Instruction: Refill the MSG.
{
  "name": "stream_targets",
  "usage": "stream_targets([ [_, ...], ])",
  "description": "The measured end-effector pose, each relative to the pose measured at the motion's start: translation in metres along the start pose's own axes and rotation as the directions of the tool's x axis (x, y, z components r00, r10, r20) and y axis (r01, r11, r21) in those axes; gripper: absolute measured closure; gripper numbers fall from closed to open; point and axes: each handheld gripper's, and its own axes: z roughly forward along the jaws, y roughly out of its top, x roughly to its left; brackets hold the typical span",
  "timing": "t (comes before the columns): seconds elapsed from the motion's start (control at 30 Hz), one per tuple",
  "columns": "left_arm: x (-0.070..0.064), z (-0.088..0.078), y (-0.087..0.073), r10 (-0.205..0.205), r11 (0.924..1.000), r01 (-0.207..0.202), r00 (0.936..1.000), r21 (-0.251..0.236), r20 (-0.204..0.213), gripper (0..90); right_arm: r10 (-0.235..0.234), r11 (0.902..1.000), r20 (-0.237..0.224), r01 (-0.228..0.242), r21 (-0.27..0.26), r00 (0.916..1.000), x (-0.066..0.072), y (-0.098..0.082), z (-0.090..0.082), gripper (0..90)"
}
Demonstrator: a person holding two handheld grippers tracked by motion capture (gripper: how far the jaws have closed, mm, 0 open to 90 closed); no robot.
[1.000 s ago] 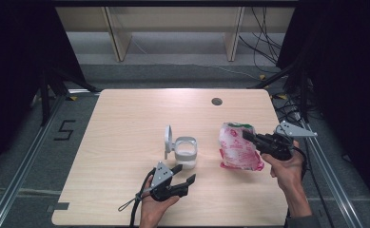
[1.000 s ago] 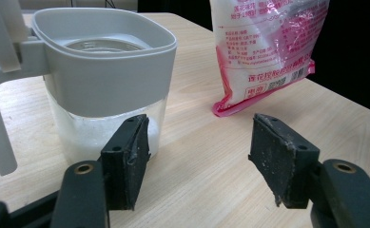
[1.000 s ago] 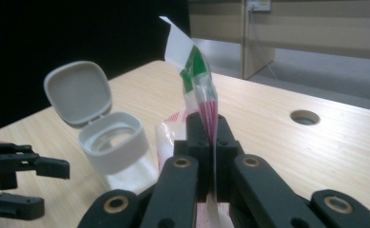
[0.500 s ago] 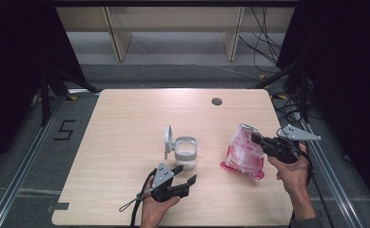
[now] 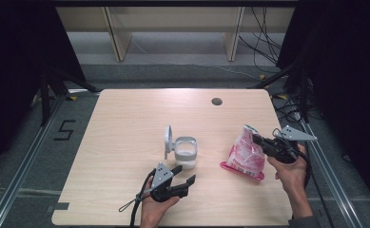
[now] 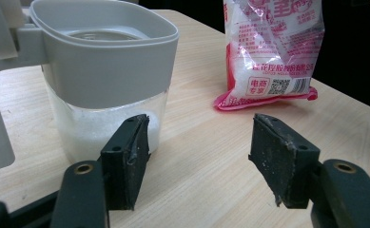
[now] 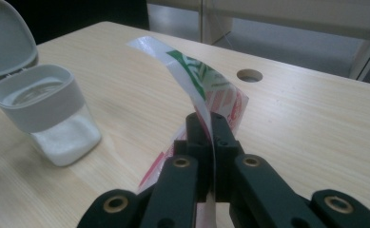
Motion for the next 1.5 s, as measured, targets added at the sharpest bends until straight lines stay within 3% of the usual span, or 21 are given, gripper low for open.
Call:
stream_targets([
  [0.03,0.0,0.0,0.0,0.005,1.0,-0.005,1.0,0.004,-0.001,37.4,0.034,0.9994,-0.003,-0.034,0.004,0.9994,0.002,-0.001,0.0,90.0],
  [0.13,0.0,0.0,0.0,0.01,0.9999,-0.01,0.9999,0.012,-0.007,37.4,0.046,0.9987,0.005,-0.046,0.022,0.9989,0.001,-0.002,0.0,90.0],
  [0.17,0.0,-0.001,0.0,0.013,0.9998,-0.013,0.9999,0.015,-0.008,37.4,0.016,0.9997,0.008,-0.016,0.016,0.9998,-0.001,-0.003,0.002,90.0],
  [0.3,0.001,-0.001,0.0,0.011,0.9998,-0.011,0.9999,0.016,-0.01,37.4,0.052,0.9978,0.025,-0.053,0.039,0.9983,0.0,-0.005,0.002,89.9],
  [0.4,0.001,-0.001,0.0,0.009,0.9999,-0.009,0.9999,0.014,-0.011,37.4,0.029,0.9989,0.032,-0.03,0.036,0.9991,-0.004,-0.007,0.003,89.8],
  [0.53,0.002,-0.001,-0.001,0.002,0.9999,-0.002,0.9998,0.011,-0.018,37.4,0.058,0.997,0.069,-0.061,0.048,0.9959,-0.001,-0.009,0.005,89.6],
  [0.6,0.004,-0.002,-0.001,0.006,0.9999,-0.005,0.9998,0.013,-0.018,37.4,0.008,0.9976,0.097,-0.014,0.068,0.9952,-0.002,-0.009,0.007,89.5],
  [0.63,0.004,-0.001,-0.002,0.0,1.0,0.0,0.9999,0.005,-0.014,37.4,0.034,0.9954,0.104,-0.043,0.086,0.994,0.001,-0.01,0.006,89.5],
  [0.67,0.004,-0.002,-0.001,-0.001,1.0,0.001,0.9999,0.006,-0.015,37.4,-0.004,0.997,0.104,-0.004,0.078,0.9945,-0.003,-0.011,0.008,89.5],
  [0.73,0.006,-0.002,-0.002,0.001,1.0,-0.001,1.0,0.002,-0.008,37.4,0.032,0.9955,0.116,-0.042,0.085,0.9928,-0.001,-0.012,0.008,89.4],
  [0.83,0.007,-0.004,-0.001,0.001,1.0,-0.001,0.9997,0.009,-0.023,37.4,-0.006,0.9967,0.117,-0.004,0.081,0.9931,-0.006,-0.013,0.009,89.1],
  [0.9,0.009,-0.005,-0.001,0.005,0.9999,-0.005,0.9996,0.011,-0.027,37.4,0.04,0.9951,0.117,-0.05,0.085,0.9923,-0.003,-0.014,0.009,88.6],
  [1.0,0.012,-0.005,-0.001,0.002,1.0,-0.002,0.9995,0.002,-0.031,37.4,0.016,0.996,0.131,-0.027,0.085,0.9913,-0.007,-0.015,0.01,87.7],
  [1.13,0.015,-0.007,-0.001,-0.002,1.0,0.002,0.9992,0.004,-0.039,37.4,0.054,0.9936,0.152,-0.068,0.09,0.9869,-0.006,-0.016,0.009,84.9],
  [1.3,0.017,-0.008,-0.001,-0.004,1.0,0.004,0.9988,0.0,-0.049,37.4,0.065,0.993,0.164,-0.08,0.087,0.9844,-0.009,-0.018,0.009,85.0],
  [1.4,0.017,-0.008,-0.001,-0.003,1.0,0.003,0.9989,-0.001,-0.046,37.5,0.046,0.9945,0.166,-0.061,0.085,0.985,-0.012,-0.019,0.009,84.8],
  [1.43,0.017,-0.008,-0.001,-0.003,1.0,0.003,0.9989,0.001,-0.047,37.5,0.07,0.9923,0.166,-0.086,0.089,0.9835,-0.01,-0.019,0.009,84.6],
  [1.5,0.017,-0.008,-0.001,-0.004,1.0,0.004,0.9988,0.001,-0.048,37.4,0.076,0.9907,0.171,-0.094,0.098,0.9824,-0.011,-0.019,0.008,82.8],
])
